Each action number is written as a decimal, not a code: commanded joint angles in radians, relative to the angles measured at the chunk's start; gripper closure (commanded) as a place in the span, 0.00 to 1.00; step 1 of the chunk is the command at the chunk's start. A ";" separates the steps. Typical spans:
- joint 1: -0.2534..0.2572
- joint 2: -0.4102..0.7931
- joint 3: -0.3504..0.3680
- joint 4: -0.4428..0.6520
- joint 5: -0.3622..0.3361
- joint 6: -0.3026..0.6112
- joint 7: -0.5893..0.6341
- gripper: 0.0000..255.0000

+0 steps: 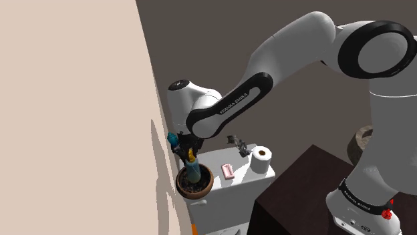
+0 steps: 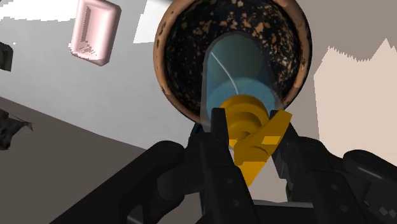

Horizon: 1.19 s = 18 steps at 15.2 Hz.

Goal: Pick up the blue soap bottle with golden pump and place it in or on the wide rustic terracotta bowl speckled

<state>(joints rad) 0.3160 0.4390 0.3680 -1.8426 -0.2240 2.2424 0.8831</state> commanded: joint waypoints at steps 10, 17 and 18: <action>-0.010 -0.067 0.018 0.039 0.035 -0.101 -0.022 0.00; -0.010 -0.067 0.018 0.039 0.035 -0.101 -0.022 0.00; -0.010 -0.066 0.018 0.039 0.035 -0.101 -0.022 0.00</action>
